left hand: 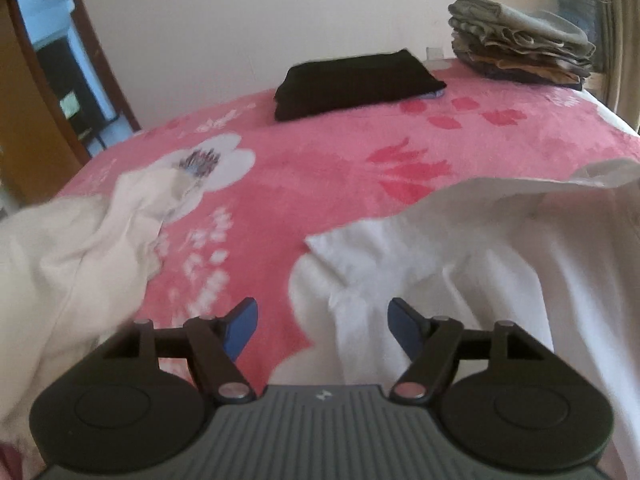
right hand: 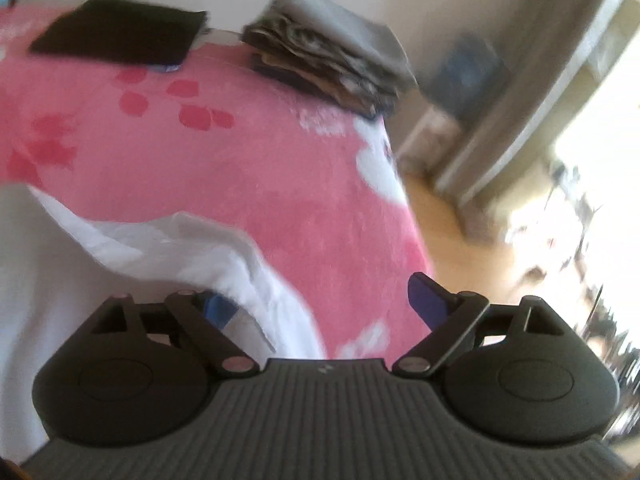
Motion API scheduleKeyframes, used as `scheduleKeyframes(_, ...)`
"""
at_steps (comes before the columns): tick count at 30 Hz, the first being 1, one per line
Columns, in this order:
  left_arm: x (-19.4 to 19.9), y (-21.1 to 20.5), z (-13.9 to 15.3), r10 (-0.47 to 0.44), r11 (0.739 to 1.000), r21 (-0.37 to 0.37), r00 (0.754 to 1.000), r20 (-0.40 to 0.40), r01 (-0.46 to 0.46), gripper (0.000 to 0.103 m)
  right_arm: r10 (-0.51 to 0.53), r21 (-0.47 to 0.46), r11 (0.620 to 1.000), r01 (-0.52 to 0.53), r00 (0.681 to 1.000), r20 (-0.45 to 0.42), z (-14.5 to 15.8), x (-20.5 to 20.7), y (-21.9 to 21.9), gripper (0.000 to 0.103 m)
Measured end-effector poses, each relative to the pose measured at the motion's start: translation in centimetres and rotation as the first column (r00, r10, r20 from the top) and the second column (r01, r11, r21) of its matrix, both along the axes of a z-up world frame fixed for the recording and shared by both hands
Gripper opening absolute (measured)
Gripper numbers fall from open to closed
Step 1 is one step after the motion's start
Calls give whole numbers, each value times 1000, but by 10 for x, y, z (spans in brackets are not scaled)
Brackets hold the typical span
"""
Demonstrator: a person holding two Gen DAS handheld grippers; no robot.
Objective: Fold clothes
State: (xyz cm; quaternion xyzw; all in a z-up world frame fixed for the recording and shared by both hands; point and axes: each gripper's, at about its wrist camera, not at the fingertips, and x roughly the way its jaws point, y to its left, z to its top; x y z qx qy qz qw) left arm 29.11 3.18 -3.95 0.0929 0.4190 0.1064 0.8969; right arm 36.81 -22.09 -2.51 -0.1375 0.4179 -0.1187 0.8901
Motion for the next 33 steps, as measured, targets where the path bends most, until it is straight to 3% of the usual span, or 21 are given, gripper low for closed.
scheduleKeyframes(2, -10, 3, 4, 15, 1000, 10, 1000, -14, -15, 73, -29, 112, 993, 32, 999, -29, -2, -16, -4, 89)
scheduleKeyframes(6, -28, 12, 14, 37, 999, 31, 999, 24, -38, 73, -92, 236, 965, 115, 990, -104, -10, -35, -17, 88)
scheduleKeyframes(9, -37, 23, 14, 85, 996, 18, 996, 16, -86, 73, -139, 334, 928, 167, 984, -108, -2, -43, -30, 88)
scheduleKeyframes(14, -49, 28, 14, 103, 994, 23, 994, 23, -103, 73, -227, 409, 881, 240, 971, -82, 10, -54, -49, 88)
scheduleKeyframes(17, -53, 30, 18, 95, 995, -9, 995, 40, -94, 73, -234, 361, 901, 242, 970, -66, 11, -55, -53, 88)
scheduleKeyframes(27, -65, 30, 18, 104, 994, -20, 993, 53, -103, 73, -285, 315, 902, 295, 955, -78, -5, -62, -61, 88)
scheduleKeyframes(31, -74, 34, 20, 101, 995, 9, 994, 50, -101, 73, -320, 369, 870, 326, 944, -79, 6, -67, -73, 88)
scheduleKeyframes(33, -79, 40, 22, 111, 994, 9, 992, 60, -112, 73, -317, 354, 879, 320, 946, -67, 9, -70, -76, 88)
